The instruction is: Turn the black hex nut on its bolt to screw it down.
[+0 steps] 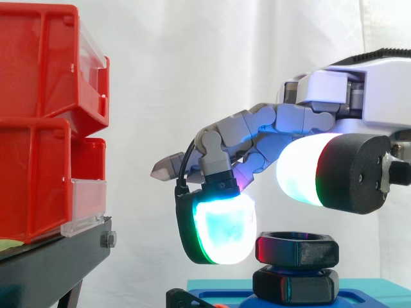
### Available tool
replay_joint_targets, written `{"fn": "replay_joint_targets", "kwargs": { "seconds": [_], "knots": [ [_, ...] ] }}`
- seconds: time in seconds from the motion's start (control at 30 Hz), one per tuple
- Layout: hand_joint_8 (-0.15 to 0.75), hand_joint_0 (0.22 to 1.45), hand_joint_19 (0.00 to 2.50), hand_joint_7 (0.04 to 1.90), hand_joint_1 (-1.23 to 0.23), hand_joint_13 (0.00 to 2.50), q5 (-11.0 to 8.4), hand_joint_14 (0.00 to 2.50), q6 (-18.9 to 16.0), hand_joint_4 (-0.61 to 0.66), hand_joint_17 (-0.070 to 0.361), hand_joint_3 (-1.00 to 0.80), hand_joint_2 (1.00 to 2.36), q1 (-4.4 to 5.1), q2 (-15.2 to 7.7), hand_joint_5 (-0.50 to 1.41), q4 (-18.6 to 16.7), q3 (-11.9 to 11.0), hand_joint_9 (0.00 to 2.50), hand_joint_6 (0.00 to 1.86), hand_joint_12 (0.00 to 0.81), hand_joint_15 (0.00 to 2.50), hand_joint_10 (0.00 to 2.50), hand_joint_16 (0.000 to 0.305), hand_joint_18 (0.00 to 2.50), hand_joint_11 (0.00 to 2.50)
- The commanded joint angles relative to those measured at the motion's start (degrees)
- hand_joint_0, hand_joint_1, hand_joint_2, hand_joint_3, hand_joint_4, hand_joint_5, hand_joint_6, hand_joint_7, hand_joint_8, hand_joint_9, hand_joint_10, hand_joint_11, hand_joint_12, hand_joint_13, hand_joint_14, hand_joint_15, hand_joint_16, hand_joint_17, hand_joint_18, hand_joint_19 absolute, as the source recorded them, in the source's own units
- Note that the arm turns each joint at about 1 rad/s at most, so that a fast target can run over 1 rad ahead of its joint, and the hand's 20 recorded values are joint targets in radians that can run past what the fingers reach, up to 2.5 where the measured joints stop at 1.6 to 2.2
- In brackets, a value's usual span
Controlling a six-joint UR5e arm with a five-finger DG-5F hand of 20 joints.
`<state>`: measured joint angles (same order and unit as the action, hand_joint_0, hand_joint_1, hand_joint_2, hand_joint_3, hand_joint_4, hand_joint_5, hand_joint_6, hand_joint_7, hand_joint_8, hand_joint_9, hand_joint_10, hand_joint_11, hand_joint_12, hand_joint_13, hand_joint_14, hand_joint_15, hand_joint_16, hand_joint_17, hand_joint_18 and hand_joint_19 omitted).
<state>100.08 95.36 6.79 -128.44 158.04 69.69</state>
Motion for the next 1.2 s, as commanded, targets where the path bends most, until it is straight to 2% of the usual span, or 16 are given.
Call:
{"fn": "replay_joint_targets", "kwargs": {
  "seconds": [0.0, 0.1, 0.27, 0.47, 0.57, 0.6, 0.87, 1.17],
  "knots": [
    [0.284, 0.53, 0.26, 1.41, -0.14, 0.35, 0.02, 0.0, 0.52, 0.07, 0.113, -0.5, 1.0, 0.07, 0.03, -0.02, -0.45, 0.01, 0.81, 0.5, 0.35, 0.0, 0.0, 0.05, 0.39, 0.12],
    [0.283, 0.53, 0.26, 1.4, -0.14, 0.35, 0.02, 0.0, 0.88, 0.09, 0.113, -0.5, 1.0, 0.07, -0.05, -0.02, -0.54, 0.01, 0.81, 0.5, 0.35, 0.0, 0.0, 0.05, 0.39, 0.13],
    [0.282, 0.53, 0.26, 1.39, -0.14, 0.35, -0.24, 0.0, 0.88, 0.09, 0.113, -0.5, 1.0, 0.77, -0.05, -0.03, -0.54, 0.01, 0.81, 0.5, 0.351, 0.0, 0.0, 0.05, 0.39, 0.13],
    [0.283, 0.53, 0.26, 1.36, -0.14, 0.35, -0.94, 0.0, 0.7, 0.11, 0.114, -0.5, 1.0, 1.12, -0.67, -0.03, -0.36, 0.27, 0.8, 0.5, 0.352, 0.0, 0.0, 0.05, 0.39, 0.13],
    [0.282, 0.53, 0.26, 1.37, -0.14, 0.35, -0.77, 0.0, 0.61, 0.11, 0.114, -0.5, 1.0, 1.12, -1.46, -0.03, -0.54, 0.36, 0.8, 0.5, 0.352, 0.0, 0.0, 0.05, 0.39, 0.12],
    [0.284, 0.53, 0.26, 1.36, -0.14, 0.35, -0.68, 0.0, 0.44, 0.11, 0.114, -0.5, 1.0, 1.12, -2.43, -0.03, -0.63, 0.27, 0.8, 0.5, 0.352, 0.0, 0.0, 0.05, 0.4, 0.13],
    [0.289, 0.53, 0.25, 1.45, -0.14, 0.35, -0.59, 0.0, 0.17, 0.11, 0.112, -0.5, 1.0, 1.12, -2.43, -0.02, -2.38, 0.27, 0.81, 0.5, 0.351, 0.0, 0.0, 0.05, 0.4, 0.14],
    [0.299, 0.53, 0.26, 1.4, -0.15, 0.36, -0.59, 0.0, 0.35, 0.13, 0.112, -0.5, 1.0, 0.95, -2.52, -0.02, -3.44, 0.27, 0.83, 0.55, 0.35, 0.0, 0.0, 0.05, 0.41, 0.14]
  ]
}}
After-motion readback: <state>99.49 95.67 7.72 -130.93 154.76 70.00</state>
